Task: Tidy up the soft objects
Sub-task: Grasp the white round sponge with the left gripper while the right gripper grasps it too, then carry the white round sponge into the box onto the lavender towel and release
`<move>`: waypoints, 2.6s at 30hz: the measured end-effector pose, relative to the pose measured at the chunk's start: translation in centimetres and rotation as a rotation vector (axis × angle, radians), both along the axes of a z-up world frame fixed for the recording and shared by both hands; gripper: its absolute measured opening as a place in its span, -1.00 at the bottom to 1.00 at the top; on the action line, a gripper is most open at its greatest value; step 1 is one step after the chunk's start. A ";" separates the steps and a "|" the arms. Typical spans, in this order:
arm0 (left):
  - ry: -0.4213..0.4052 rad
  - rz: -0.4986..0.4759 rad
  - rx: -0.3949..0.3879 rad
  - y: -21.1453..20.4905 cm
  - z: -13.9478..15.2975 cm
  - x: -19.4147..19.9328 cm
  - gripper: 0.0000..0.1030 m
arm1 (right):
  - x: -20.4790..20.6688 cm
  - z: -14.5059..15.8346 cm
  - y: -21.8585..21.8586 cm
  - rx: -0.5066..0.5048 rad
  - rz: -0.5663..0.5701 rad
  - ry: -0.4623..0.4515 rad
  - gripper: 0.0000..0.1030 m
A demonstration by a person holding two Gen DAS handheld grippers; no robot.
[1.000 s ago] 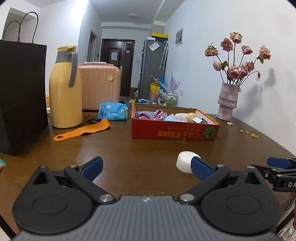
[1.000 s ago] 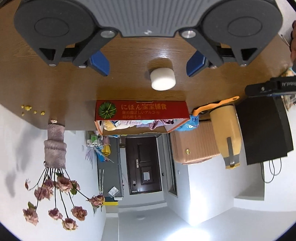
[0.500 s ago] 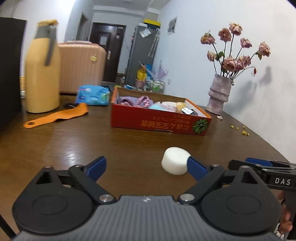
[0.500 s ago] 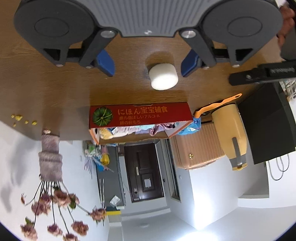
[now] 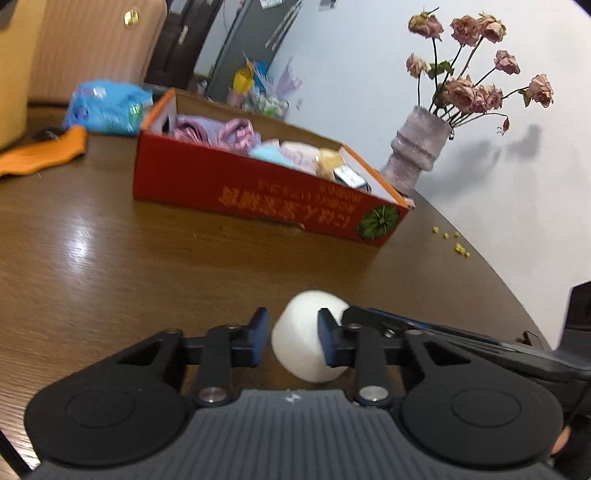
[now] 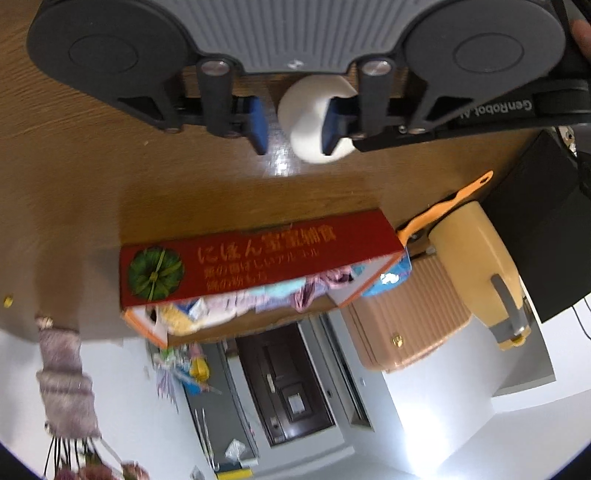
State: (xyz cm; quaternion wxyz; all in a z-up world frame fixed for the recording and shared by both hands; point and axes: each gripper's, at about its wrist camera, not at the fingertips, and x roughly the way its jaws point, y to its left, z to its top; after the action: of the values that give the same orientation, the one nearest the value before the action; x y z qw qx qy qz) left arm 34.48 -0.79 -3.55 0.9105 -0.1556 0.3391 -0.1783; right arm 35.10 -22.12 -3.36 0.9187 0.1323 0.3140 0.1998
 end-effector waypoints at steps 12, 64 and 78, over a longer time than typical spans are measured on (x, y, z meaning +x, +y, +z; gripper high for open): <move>0.000 0.017 -0.087 0.4 1.3 -2.7 -0.67 | -2.9 1.7 0.2 0.008 0.023 -0.040 -0.76; 0.149 0.047 0.181 3.7 5.4 29.9 -0.17 | 31.8 6.0 5.5 -0.061 0.006 0.215 -0.51; -0.070 0.148 0.272 3.5 14.5 17.2 0.48 | 19.5 15.5 -4.5 -0.232 -0.120 0.004 -0.02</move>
State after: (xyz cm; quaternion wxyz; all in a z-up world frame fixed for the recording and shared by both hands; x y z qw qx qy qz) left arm 51.69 2.76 10.99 0.9450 -0.0491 0.3159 -0.0685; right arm 54.61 -26.60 12.12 0.9376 0.0442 0.3281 0.1064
